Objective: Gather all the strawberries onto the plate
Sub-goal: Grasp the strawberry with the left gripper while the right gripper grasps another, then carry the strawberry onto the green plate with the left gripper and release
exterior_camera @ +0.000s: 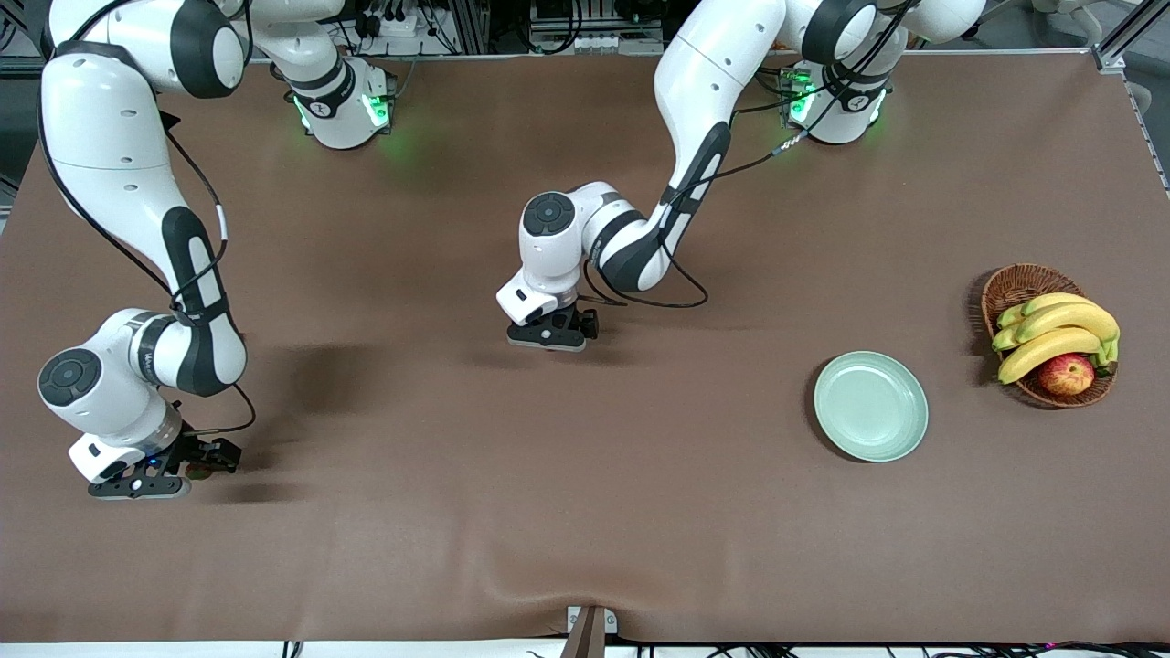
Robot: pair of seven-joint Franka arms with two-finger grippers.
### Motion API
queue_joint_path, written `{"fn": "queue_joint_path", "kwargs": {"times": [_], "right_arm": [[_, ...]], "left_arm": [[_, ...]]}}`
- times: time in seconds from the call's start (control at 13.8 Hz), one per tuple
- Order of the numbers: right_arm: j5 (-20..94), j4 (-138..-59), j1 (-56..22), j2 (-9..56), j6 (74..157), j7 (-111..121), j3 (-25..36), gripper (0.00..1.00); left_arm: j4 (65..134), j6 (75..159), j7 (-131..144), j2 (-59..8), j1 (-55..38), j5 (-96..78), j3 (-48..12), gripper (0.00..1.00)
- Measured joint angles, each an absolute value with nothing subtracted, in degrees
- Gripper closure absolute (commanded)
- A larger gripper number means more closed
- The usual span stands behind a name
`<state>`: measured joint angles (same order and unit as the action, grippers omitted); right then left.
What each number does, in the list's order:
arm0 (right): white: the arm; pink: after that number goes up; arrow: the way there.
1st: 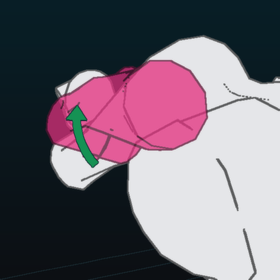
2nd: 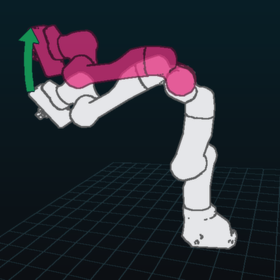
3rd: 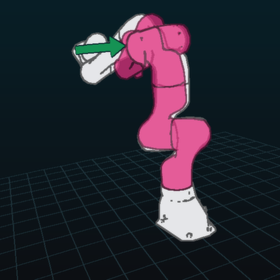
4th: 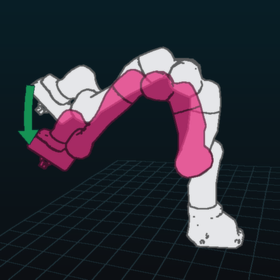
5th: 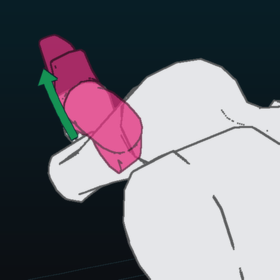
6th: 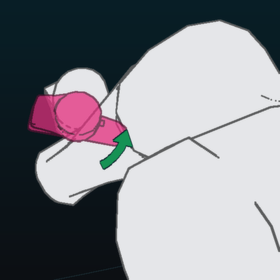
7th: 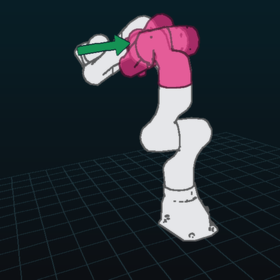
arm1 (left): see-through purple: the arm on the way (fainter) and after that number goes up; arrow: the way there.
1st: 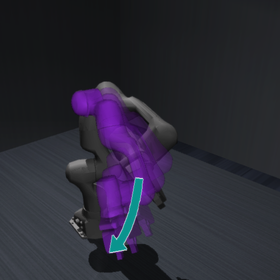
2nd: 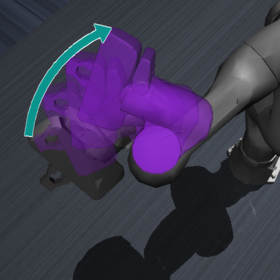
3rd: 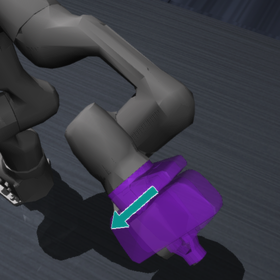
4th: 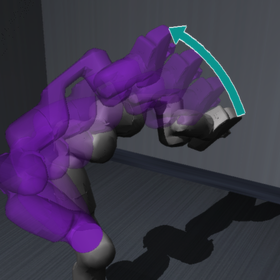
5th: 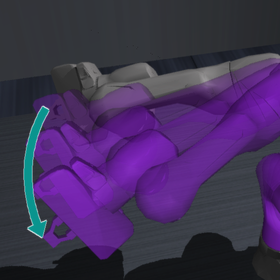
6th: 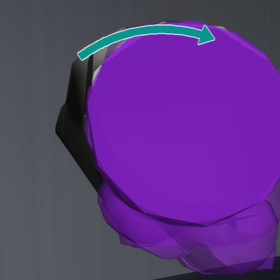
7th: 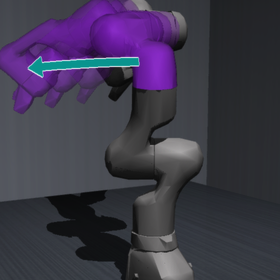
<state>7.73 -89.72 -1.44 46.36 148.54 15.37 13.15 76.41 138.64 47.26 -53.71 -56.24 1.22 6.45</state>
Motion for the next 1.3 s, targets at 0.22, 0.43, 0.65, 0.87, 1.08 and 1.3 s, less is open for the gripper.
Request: {"fn": "queue_joint_path", "kwargs": {"times": [0.22, 0.43, 0.65, 0.87, 1.08, 1.3], "right_arm": [[7.71, -88.55, 0.48, 47.20, 148.95, 17.50, 12.54, 0.00], [7.71, -87.68, 3.19, 48.26, 150.24, 19.65, 10.68, 0.00], [7.71, -87.46, 3.68, 48.99, 150.36, 19.87, 10.15, 0.00], [7.71, -87.39, 3.68, 49.16, 150.38, 19.89, 9.98, 0.07], [7.69, -87.36, 3.68, 49.22, 150.38, 20.71, 9.96, 0.26], [7.68, -87.33, 3.69, 49.28, 150.38, 22.13, 9.95, 0.46]], "left_arm": [[76.41, 138.70, 51.57, -54.07, -56.37, 1.22, 6.43, 1.00], [76.25, 138.85, 53.83, -54.13, -56.47, 1.22, 6.42, 1.00], [75.16, 138.71, 55.40, -53.96, -56.43, 1.22, 6.46, 1.00], [74.23, 133.85, 59.27, -50.73, -54.94, 0.60, 7.08, 1.00], [73.88, 128.36, 59.46, -44.82, -49.06, -2.59, 7.01, 1.00], [74.04, 122.90, 59.46, -40.68, -44.83, -3.57, 6.86, 1.00]]}}
